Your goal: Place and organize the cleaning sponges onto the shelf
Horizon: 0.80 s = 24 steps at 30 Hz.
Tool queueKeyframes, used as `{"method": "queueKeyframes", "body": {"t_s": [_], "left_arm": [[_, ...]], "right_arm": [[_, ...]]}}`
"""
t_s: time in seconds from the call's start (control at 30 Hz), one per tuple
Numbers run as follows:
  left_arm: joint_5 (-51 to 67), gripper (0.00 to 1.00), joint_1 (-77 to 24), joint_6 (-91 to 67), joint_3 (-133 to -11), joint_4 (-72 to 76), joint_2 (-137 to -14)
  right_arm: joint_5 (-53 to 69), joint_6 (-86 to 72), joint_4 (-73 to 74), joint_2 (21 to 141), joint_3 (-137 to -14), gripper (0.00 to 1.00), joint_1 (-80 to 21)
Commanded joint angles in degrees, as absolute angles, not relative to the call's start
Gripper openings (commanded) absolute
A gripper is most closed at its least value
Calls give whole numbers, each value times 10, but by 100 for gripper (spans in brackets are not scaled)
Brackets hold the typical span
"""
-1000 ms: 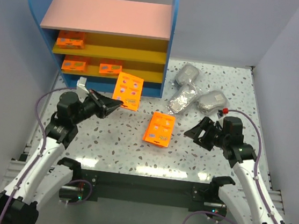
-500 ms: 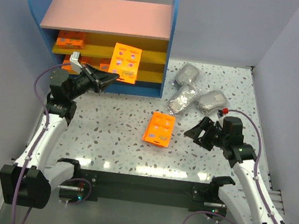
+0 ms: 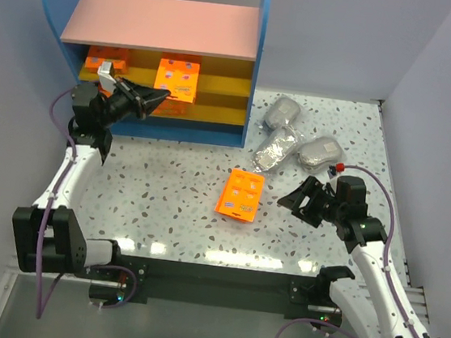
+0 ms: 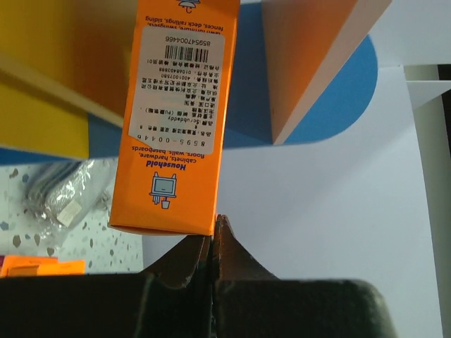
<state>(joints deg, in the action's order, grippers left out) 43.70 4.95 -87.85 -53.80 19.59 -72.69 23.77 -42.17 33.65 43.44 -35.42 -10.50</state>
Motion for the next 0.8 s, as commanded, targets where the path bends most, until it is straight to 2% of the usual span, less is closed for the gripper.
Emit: {"method": "queueKeyframes", "body": {"t_s": [0.0,0.33,0.77], "left_arm": [[446,0,81,-878,-608,244,-751],[469,0,108,-846,-689,185,-866],[461,0,113,-844,-700,164,-899]], "right_arm": [[251,-413,323,430,-355,72,-107],[252,-410,321,435,-358,72,-106],[252,-404,326,433,-360,72,-106]]}}
